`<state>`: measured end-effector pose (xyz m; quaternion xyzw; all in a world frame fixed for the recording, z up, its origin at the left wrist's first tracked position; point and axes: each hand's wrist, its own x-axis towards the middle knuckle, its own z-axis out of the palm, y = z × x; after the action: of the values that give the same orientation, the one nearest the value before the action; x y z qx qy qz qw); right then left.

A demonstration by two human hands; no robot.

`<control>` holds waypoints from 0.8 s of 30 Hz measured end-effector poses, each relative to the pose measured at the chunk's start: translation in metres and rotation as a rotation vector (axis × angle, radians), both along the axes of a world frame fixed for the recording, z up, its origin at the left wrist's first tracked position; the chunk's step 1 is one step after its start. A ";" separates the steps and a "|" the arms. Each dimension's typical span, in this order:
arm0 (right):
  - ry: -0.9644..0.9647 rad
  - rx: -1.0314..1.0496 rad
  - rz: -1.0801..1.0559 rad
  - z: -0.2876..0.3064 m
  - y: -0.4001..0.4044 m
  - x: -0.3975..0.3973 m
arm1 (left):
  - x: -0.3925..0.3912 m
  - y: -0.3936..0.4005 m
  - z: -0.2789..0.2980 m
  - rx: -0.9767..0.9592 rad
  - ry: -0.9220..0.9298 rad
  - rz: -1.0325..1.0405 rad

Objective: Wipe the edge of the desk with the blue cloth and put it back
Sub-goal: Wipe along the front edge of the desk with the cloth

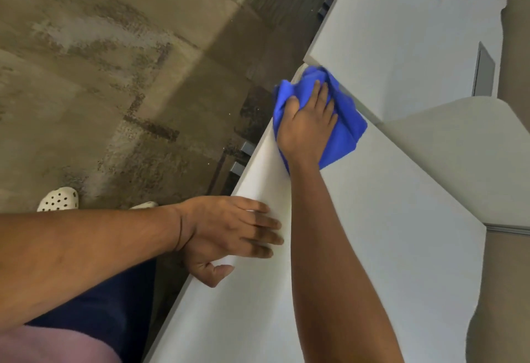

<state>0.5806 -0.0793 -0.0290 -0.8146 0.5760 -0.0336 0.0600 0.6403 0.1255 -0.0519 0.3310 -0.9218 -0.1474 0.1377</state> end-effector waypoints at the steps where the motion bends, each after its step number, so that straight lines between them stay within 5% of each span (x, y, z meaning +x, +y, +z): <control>1: -0.009 0.010 0.043 -0.001 0.012 -0.008 | 0.000 0.001 -0.001 -0.002 0.023 0.002; 6: -0.061 0.024 0.233 -0.004 0.044 -0.039 | -0.002 0.000 -0.008 -0.011 0.067 0.007; 14: -0.051 0.026 0.399 -0.002 -0.043 -0.007 | -0.005 0.002 -0.021 -0.070 0.113 0.027; 24: -0.166 0.034 0.327 -0.001 -0.104 -0.012 | -0.004 0.004 -0.017 -0.046 0.080 0.035</control>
<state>0.5686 -0.1832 -0.0297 -0.8906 0.4295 -0.0807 0.1259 0.6364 0.1299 -0.0688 0.3376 -0.9129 -0.1367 0.1844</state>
